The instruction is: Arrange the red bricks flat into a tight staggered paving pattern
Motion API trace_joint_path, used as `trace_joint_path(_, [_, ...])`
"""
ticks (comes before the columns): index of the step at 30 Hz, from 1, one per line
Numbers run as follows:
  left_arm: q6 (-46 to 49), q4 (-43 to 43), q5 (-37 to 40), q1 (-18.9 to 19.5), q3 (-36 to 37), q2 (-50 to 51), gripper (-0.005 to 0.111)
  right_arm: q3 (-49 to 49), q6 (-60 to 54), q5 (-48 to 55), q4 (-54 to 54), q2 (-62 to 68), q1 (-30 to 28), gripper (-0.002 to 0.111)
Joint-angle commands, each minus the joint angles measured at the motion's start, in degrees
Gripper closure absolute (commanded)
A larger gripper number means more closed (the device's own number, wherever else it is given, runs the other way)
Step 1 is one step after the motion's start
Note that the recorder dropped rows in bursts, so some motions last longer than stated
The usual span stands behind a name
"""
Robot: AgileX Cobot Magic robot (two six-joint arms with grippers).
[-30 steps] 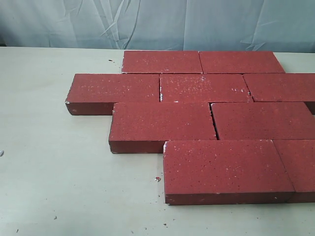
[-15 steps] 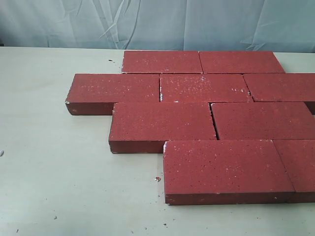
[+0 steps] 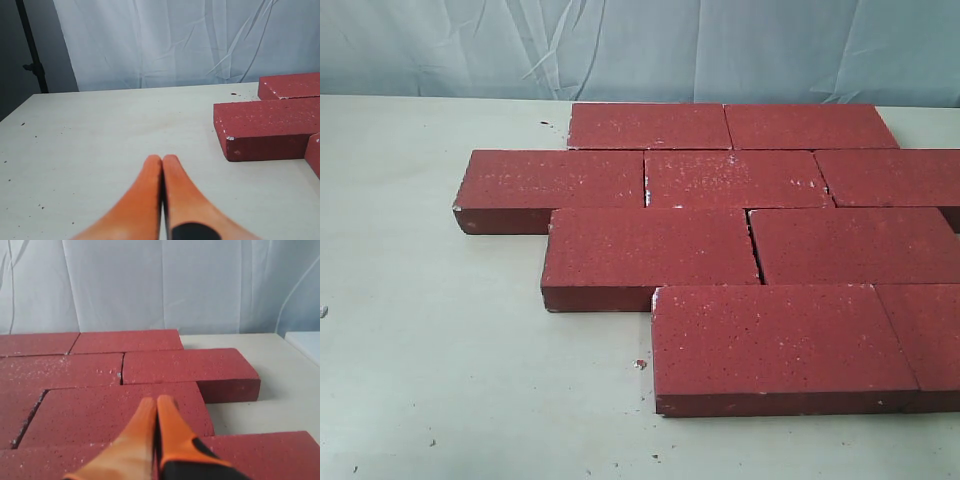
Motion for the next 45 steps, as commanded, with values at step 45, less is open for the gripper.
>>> trace_joint_path(45, [0.1, 1.0, -0.9, 0.0, 0.3, -0.3, 0.107, 0.1, 0.1, 4.6, 0.0, -0.4, -0.2, 0.108])
